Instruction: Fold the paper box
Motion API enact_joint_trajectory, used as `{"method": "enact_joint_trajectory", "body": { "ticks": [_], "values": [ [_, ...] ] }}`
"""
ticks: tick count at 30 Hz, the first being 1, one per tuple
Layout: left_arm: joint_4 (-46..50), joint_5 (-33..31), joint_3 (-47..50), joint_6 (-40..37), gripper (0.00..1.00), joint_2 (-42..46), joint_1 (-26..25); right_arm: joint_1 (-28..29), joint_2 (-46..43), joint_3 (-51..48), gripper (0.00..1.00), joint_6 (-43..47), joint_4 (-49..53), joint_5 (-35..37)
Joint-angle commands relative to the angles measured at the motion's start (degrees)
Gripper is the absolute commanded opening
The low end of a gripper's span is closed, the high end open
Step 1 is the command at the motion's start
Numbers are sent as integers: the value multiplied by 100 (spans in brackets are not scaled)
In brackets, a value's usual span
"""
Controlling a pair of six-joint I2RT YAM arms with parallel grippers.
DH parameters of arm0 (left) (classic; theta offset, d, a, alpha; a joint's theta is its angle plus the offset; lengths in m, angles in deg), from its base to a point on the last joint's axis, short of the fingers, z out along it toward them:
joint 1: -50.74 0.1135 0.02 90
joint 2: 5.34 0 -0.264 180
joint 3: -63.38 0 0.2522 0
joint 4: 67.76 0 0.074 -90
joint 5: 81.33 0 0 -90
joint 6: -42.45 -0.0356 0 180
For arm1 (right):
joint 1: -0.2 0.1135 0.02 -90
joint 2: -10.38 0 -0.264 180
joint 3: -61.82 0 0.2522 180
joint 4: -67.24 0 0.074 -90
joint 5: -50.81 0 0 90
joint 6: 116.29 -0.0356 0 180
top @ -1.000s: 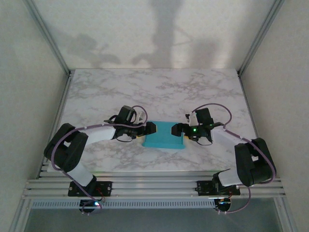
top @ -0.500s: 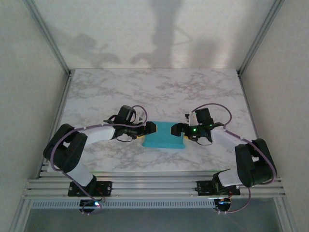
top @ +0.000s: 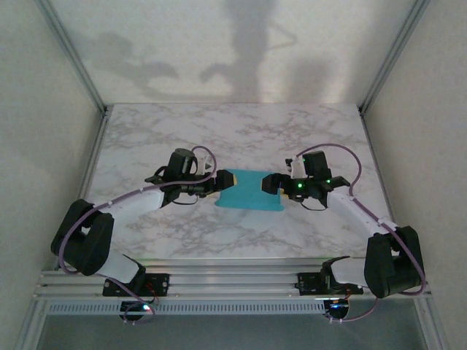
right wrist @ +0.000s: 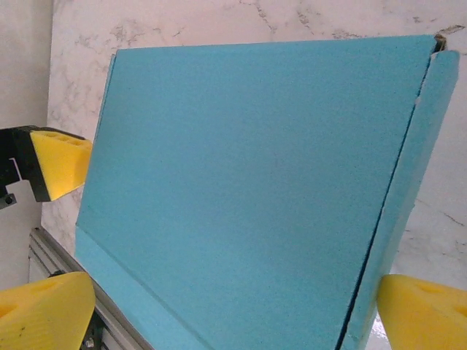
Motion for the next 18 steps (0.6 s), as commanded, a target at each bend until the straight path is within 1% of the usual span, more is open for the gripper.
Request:
{"method": "enact_joint_trajectory", "body": {
  "ticks": [1,8,18],
  "values": [
    [4,232,-106,10,99,163,-2,-11,-50,174,99,75,264,-158],
    [38,211,-81,19,99,198,28,-46,-76,174,99,99,385,-101],
    [-47,214,-139,116,99,149,28,-45,6,183,99,-4,226,-183]
  ]
}}
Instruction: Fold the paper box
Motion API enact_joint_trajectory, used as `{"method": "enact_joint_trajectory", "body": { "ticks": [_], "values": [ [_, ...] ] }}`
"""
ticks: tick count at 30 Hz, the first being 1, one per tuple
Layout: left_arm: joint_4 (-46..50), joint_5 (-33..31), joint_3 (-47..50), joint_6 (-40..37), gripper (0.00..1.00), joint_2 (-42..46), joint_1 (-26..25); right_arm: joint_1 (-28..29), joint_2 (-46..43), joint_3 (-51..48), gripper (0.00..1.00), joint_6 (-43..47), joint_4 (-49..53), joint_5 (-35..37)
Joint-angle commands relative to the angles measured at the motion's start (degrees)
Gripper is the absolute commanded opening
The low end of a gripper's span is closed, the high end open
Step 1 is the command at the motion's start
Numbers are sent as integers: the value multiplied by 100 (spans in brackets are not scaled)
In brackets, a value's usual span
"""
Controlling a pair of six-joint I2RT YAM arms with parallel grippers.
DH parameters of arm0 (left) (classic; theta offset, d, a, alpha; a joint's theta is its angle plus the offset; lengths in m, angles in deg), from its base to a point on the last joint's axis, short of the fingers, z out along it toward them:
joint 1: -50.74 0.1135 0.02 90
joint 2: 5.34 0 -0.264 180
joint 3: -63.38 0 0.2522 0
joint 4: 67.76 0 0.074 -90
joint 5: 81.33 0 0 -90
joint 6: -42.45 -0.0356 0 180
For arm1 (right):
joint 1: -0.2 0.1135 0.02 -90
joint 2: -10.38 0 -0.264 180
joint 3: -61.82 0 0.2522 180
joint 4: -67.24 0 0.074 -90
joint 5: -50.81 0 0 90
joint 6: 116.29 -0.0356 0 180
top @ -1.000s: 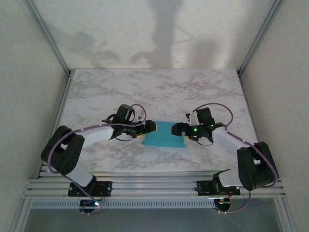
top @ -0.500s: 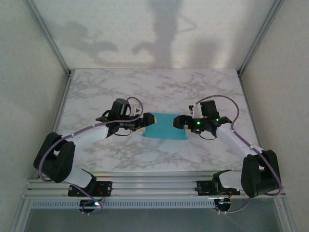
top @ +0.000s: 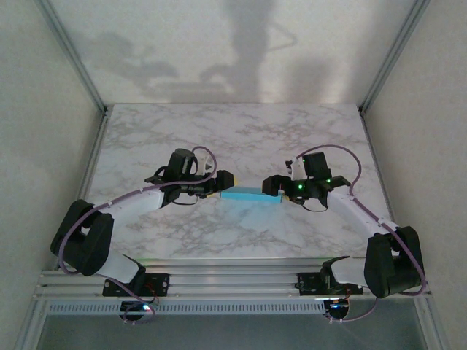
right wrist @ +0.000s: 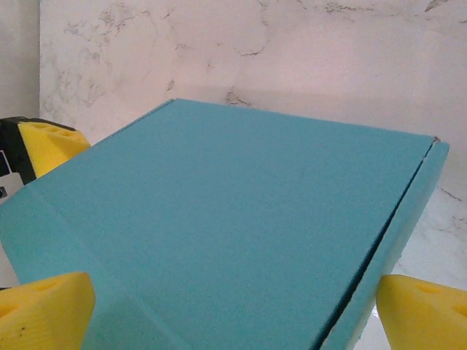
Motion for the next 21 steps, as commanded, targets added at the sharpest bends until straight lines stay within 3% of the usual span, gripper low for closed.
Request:
{"method": "enact_joint_trajectory", "body": {
  "ticks": [1,21],
  "values": [
    [-78,143,-146,87,99,131,29,-31,22,178,99,-40,-46,-168],
    [-35,286,-276,88,99,17,28,-46,144,276,99,-357,-251,-401]
  ]
}}
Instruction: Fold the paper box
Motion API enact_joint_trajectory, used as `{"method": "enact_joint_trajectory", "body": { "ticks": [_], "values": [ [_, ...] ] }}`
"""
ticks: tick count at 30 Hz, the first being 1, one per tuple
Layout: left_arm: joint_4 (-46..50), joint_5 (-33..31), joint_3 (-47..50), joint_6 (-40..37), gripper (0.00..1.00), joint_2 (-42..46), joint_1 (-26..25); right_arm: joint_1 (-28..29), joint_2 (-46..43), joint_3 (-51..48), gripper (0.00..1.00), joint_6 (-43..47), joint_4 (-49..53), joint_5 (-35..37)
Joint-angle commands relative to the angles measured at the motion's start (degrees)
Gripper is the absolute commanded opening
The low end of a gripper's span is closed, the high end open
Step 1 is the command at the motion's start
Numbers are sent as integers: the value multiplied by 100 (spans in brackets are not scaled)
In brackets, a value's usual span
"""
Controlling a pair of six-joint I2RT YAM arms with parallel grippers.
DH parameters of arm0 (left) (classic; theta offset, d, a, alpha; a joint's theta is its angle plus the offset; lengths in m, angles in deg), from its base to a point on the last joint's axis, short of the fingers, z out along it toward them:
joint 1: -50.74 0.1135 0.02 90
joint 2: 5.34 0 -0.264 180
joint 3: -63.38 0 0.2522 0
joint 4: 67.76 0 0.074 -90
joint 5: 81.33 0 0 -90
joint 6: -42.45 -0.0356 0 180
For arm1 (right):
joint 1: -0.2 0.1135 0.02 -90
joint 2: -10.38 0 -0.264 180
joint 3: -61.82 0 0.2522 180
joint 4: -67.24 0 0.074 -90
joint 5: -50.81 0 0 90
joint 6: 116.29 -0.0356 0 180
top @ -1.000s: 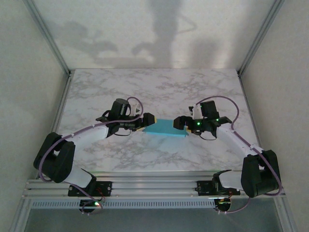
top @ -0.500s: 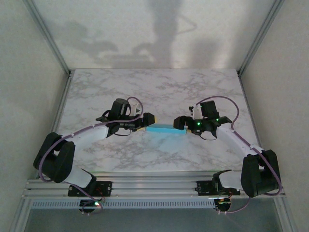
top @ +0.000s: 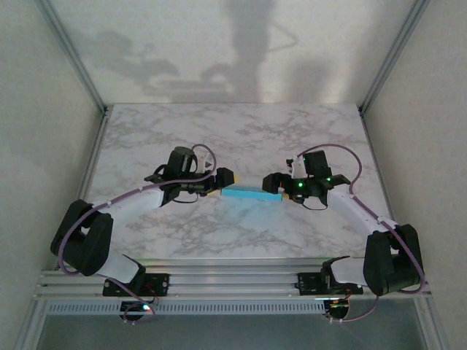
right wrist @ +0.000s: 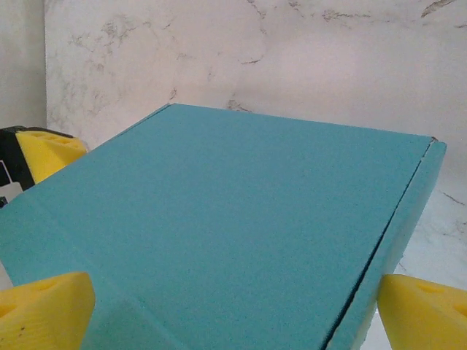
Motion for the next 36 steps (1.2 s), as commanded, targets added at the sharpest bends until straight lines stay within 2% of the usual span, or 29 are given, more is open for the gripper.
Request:
{"method": "enact_joint_trajectory", "body": {
  "ticks": [1,11,36],
  "values": [
    [-45,266,-154,9,100,13,13,-7,39,197,99,-168,-226,-337],
    [-185,369,-49,172,99,-52,13,-71,-21,-23,99,-780,-1061,-851],
    [-126,607,-277,513,99,-157,334,-291,117,-163,99,-927,-996,-1175]
  ]
}}
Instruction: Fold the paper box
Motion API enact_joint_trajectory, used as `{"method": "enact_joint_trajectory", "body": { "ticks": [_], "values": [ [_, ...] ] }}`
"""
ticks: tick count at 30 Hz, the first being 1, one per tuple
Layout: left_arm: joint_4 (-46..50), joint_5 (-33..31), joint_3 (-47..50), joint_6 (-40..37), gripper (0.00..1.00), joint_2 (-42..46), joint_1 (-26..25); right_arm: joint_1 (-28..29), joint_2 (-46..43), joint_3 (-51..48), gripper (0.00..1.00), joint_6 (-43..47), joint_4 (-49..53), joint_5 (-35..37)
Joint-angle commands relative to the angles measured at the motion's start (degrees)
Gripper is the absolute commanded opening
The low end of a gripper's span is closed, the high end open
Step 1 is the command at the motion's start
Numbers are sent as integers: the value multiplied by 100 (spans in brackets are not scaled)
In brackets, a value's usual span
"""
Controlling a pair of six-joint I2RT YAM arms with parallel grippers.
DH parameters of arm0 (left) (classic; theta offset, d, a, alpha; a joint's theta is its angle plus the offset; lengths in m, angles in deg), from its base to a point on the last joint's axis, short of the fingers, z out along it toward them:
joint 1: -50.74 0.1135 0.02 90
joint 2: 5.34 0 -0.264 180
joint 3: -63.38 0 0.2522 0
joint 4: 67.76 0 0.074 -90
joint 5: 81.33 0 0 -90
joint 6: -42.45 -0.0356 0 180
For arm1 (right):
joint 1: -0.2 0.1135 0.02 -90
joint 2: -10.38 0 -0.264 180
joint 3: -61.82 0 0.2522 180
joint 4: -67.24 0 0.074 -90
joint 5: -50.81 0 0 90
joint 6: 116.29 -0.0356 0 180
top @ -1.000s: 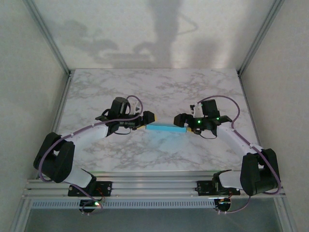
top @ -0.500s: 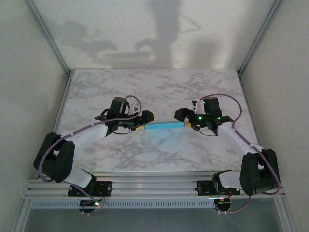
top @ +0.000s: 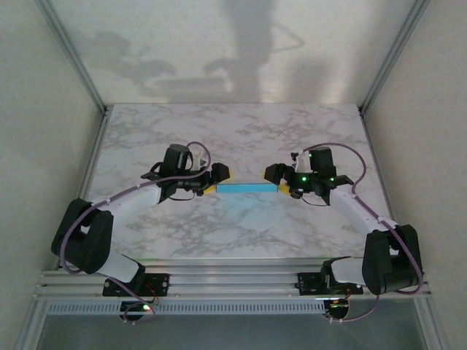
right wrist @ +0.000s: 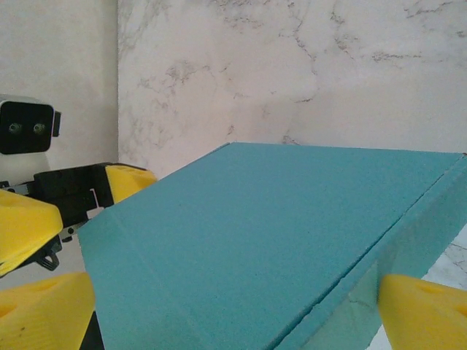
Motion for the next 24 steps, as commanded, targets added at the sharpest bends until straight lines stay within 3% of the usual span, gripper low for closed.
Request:
{"method": "enact_joint_trajectory", "body": {
  "ticks": [1,24],
  "values": [
    [-216,404,-237,105,99,-94,21,6,131,-72,99,-77,-93,-410],
    [199,472,-793,101,99,-721,166,-204,639,-144,99,-349,-671,-541]
  ]
}}
